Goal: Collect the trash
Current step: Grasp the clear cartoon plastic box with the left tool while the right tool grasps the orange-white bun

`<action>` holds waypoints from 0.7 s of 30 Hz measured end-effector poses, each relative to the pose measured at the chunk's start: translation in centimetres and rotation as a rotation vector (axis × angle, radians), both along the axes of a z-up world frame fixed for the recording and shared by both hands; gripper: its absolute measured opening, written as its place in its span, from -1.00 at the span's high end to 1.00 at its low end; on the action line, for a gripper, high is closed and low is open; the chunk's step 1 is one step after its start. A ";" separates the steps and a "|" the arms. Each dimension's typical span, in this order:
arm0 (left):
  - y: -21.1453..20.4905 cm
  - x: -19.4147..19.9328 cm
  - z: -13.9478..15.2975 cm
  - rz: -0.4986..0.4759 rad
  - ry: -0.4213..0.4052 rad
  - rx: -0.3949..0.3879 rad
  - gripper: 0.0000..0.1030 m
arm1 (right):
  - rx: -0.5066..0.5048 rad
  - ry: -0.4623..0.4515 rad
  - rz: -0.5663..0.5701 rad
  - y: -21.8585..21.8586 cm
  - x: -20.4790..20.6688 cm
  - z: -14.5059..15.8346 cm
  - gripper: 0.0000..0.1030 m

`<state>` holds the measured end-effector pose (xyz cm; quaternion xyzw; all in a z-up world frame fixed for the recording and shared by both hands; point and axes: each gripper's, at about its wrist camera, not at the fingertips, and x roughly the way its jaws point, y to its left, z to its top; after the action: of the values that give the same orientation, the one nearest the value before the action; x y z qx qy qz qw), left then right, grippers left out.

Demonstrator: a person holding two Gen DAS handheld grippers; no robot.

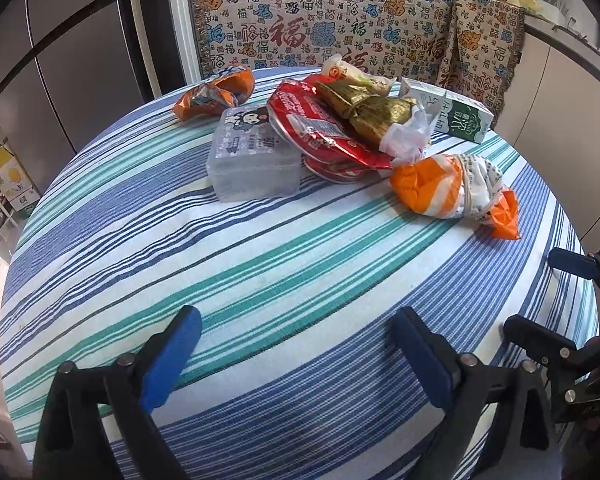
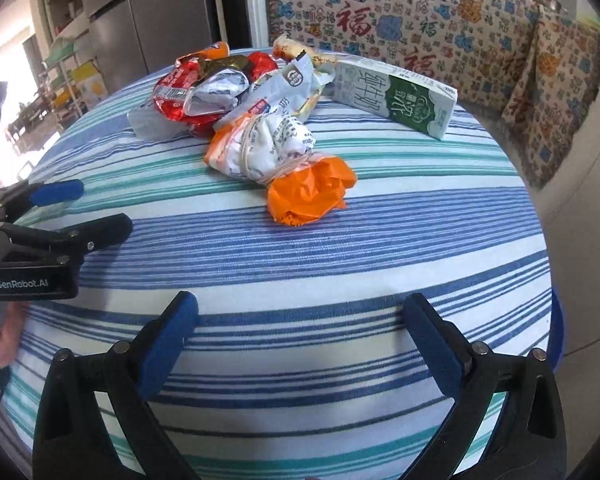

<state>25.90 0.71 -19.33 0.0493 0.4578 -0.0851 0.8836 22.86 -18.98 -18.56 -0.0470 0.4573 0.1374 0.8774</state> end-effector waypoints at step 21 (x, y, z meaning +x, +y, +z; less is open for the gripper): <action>1.1 4.9 0.0 -0.037 0.001 -0.009 -1.00 | -0.015 0.002 0.012 0.6 2.8 0.2 -0.99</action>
<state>30.77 1.85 -19.36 0.0540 0.4568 -0.1035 0.8819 25.69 -18.38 -18.36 -0.0562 0.4589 0.1393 0.8757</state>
